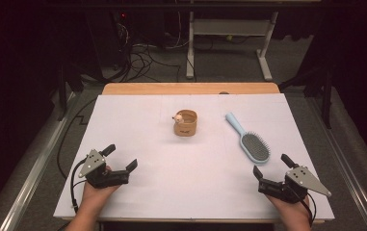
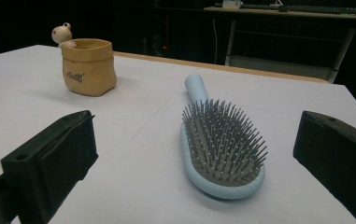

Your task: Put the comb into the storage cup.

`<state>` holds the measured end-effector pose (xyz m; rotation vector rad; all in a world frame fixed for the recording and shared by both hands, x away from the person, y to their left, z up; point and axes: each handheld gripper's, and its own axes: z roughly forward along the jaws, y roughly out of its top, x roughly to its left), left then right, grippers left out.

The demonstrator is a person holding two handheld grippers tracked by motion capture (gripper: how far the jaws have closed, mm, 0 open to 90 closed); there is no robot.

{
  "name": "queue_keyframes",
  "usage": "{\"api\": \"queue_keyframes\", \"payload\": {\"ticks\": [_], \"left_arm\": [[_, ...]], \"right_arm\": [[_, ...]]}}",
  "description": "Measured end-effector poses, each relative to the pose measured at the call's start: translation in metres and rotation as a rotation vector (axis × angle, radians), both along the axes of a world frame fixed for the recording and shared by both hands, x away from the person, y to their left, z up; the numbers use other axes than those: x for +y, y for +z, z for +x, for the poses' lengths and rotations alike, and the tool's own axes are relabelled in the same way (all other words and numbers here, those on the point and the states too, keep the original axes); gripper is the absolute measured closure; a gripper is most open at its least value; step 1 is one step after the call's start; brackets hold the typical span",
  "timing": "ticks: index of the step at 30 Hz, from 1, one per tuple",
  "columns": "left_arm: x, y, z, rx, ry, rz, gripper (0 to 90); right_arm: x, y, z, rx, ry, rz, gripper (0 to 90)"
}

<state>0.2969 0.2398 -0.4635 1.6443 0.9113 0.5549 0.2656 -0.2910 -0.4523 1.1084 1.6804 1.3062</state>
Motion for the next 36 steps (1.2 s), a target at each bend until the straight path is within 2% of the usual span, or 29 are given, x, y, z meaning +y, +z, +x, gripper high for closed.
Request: {"api": "queue_keyframes", "payload": {"ticks": [22, 28, 31, 35, 36], "left_arm": [[0.0003, -0.0003, -0.0001, 0.002, -0.009, 0.004, 0.1], [-0.001, -0.0008, 0.0, 0.0, -0.013, 0.008, 0.1], [-0.0008, -0.001, 0.0, 0.0, -0.016, 0.011, 0.1], [-0.0008, -0.0009, -0.0002, -0.001, -0.017, 0.011, 0.1], [-0.0009, -0.0008, -0.0003, -0.001, -0.018, 0.01, 0.1]], "right_arm": [[0.0007, -0.0004, 0.0012, 0.008, 0.004, 0.005, 2.0], [0.001, -0.0001, 0.0006, 0.005, 0.001, 0.005, 8.6], [0.0005, 0.0001, 0.0004, 0.01, -0.001, 0.009, 16.6], [-0.0002, 0.0002, 0.0003, 0.014, 0.004, 0.011, 22.3], [-0.0005, 0.0006, 0.0, 0.016, 0.004, 0.015, 26.8]]}}
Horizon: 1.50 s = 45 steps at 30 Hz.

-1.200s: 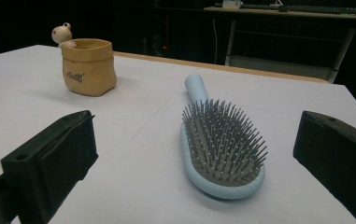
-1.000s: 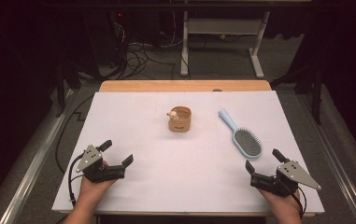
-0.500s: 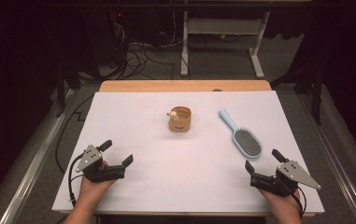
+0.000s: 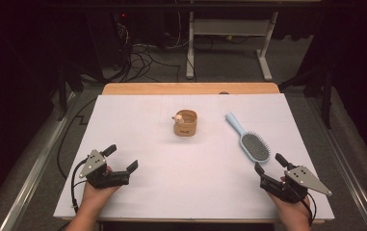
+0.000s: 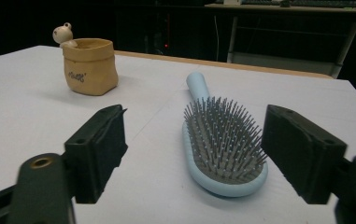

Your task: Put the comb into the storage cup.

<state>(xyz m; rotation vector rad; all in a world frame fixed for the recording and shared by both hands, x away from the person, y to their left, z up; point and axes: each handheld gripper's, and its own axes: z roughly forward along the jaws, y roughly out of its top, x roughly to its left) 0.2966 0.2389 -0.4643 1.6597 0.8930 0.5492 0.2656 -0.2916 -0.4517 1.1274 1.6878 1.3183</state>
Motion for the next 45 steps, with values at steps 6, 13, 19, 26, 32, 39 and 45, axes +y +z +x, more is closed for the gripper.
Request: {"api": "queue_keyframes", "payload": {"ticks": [6, 13, 19, 26, 32, 39, 45], "left_arm": [[-0.0008, -0.0004, -0.0001, 0.001, -0.005, -0.002, 0.1], [-0.0007, -0.0004, -0.0002, -0.002, -0.008, -0.001, 0.1], [-0.0008, -0.0003, -0.0003, -0.004, -0.01, -0.003, 0.1], [-0.0008, -0.0004, -0.0002, -0.006, -0.013, -0.003, 0.1], [-0.0005, -0.0002, -0.0002, -0.008, -0.014, -0.005, 0.1], [-0.0008, -0.0002, -0.0003, -0.005, -0.019, -0.009, 0.1], [-0.0011, -0.0002, -0.0005, -0.008, -0.025, -0.01, 0.1]], "right_arm": [[0.0001, -0.0003, 0.0004, 0.02, 0.012, -0.002, 40.3], [0.0009, 0.0008, -0.0006, 0.029, 0.018, -0.01, 58.3], [0.0014, 0.0024, -0.0014, 0.033, 0.027, -0.013, 71.7], [0.0026, 0.0042, -0.0028, 0.024, 0.028, -0.024, 83.9], [0.0034, 0.0048, -0.0032, 0.019, 0.024, -0.033, 90.0], [0.0041, 0.0048, -0.0029, 0.023, 0.041, -0.04, 90.0], [0.0037, 0.004, -0.0009, 0.05, 0.039, -0.037, 90.0]]}}
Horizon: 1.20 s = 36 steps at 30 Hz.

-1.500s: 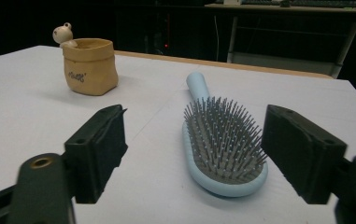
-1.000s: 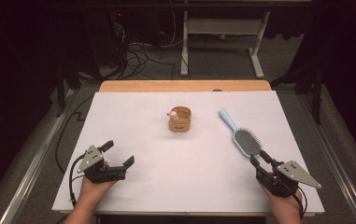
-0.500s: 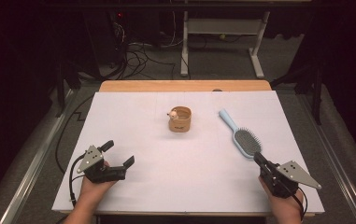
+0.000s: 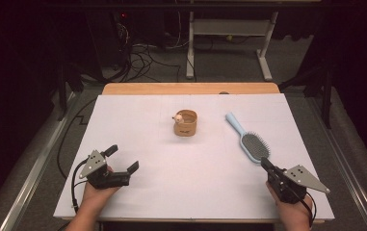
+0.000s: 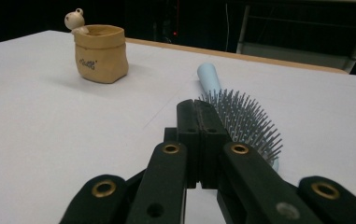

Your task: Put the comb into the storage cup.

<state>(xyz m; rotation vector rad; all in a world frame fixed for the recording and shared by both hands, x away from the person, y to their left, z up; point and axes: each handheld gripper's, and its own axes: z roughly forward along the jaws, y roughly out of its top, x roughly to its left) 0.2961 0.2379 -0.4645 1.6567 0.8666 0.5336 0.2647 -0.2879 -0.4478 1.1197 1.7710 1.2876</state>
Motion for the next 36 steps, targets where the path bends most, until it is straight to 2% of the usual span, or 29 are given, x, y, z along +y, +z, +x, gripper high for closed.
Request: {"api": "queue_keyframes", "payload": {"ticks": [14, 18, 20, 21, 23, 24, 25, 26, 27, 29, 31, 32, 36], "left_arm": [[0.0, 0.0, 0.0, -0.009, -0.006, -0.007, 0.1], [-0.001, 0.0, 0.0, -0.009, -0.008, -0.006, 0.1], [-0.001, 0.0, 0.0, -0.009, -0.011, -0.003, 0.1], [-0.001, 0.0, 0.0, -0.009, -0.011, -0.003, 0.1], [-0.002, 0.0, 0.0, -0.009, -0.012, -0.003, 0.1], [-0.002, 0.0, 0.0, -0.009, -0.012, -0.003, 0.1], [-0.001, 0.0, 0.0, -0.009, -0.012, -0.003, 0.1], [-0.001, 0.0, 0.0, -0.009, -0.012, -0.004, 0.1], [-0.001, 0.0, 0.0, -0.009, -0.008, -0.01, 0.1], [-0.001, 0.0, 0.0, -0.008, -0.007, -0.012, 0.1], [0.0, -0.001, 0.001, -0.007, -0.008, -0.01, 0.1], [0.0, -0.001, 0.001, -0.006, -0.007, -0.012, 0.1], [0.0, -0.001, 0.001, -0.006, -0.007, -0.011, 0.1]], "right_arm": [[0.001, -0.004, 0.007, 0.046, -0.033, -0.017, 90.0], [0.006, -0.006, 0.011, 0.09, -0.011, -0.027, 90.0], [0.012, -0.008, 0.017, 0.123, 0.001, -0.035, 90.0], [0.012, -0.008, 0.017, 0.123, 0.001, -0.035, 90.0], [0.02, -0.008, 0.031, 0.172, -0.004, -0.053, 90.0], [0.02, -0.008, 0.031, 0.172, -0.004, -0.053, 90.0], [0.025, -0.008, 0.04, 0.192, -0.011, -0.07, 90.0], [0.025, -0.008, 0.04, 0.192, -0.011, -0.07, 90.0], [0.031, -0.008, 0.05, 0.208, -0.016, -0.084, 90.0], [0.033, -0.009, 0.054, 0.221, -0.015, -0.101, 90.0], [0.039, -0.013, 0.064, 0.255, -0.017, -0.125, 90.0], [0.039, -0.013, 0.064, 0.255, -0.017, -0.125, 90.0], [0.043, -0.019, 0.073, 0.303, -0.031, -0.169, 90.0]]}}
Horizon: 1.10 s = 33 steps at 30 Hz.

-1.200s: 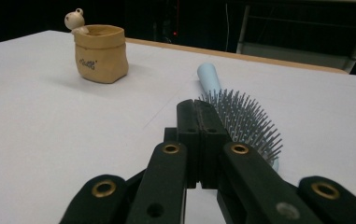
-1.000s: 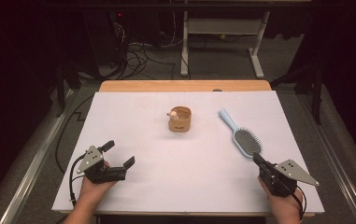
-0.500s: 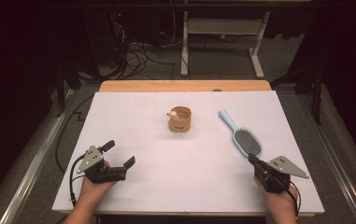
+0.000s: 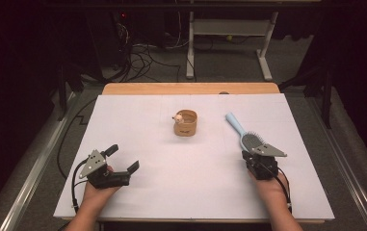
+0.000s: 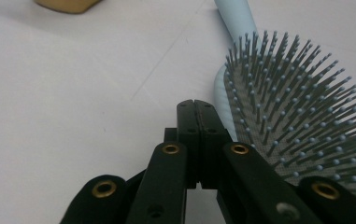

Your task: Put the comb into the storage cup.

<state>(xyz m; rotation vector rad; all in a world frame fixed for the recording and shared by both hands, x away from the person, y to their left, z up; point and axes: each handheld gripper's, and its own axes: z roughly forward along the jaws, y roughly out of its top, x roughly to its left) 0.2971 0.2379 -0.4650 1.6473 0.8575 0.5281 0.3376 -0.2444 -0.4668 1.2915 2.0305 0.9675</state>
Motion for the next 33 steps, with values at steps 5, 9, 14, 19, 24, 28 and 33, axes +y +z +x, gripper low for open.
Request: {"api": "queue_keyframes", "payload": {"ticks": [5, 9, 14, 19, 24, 28, 33], "left_arm": [[0.0, 0.0, 0.0, 0.002, 0.001, 0.001, 0.1], [0.0, 0.0, 0.0, 0.003, 0.002, -0.001, 0.1], [0.0, 0.0, 0.0, 0.002, 0.004, -0.003, 0.1], [0.0, 0.0, 0.0, 0.003, 0.005, -0.003, 0.1], [0.001, 0.0, 0.0, 0.002, 0.006, -0.006, 0.1], [0.001, 0.0, 0.0, 0.003, 0.007, -0.003, 0.1], [0.001, 0.0, 0.0, 0.003, 0.007, -0.005, 0.1]], "right_arm": [[-0.005, -0.001, 0.003, 0.024, -0.029, -0.008, 90.0], [-0.008, -0.001, 0.001, 0.028, -0.031, -0.006, 90.0], [-0.011, -0.001, 0.0, 0.03, -0.033, -0.005, 90.0], [-0.013, -0.001, 0.0, 0.03, -0.045, -0.007, 90.0], [-0.02, -0.001, 0.0, 0.032, -0.065, -0.004, 90.0], [-0.029, 0.0, 0.001, 0.028, -0.091, 0.0, 90.0], [-0.041, 0.001, 0.002, 0.022, -0.132, 0.01, 90.0]]}}
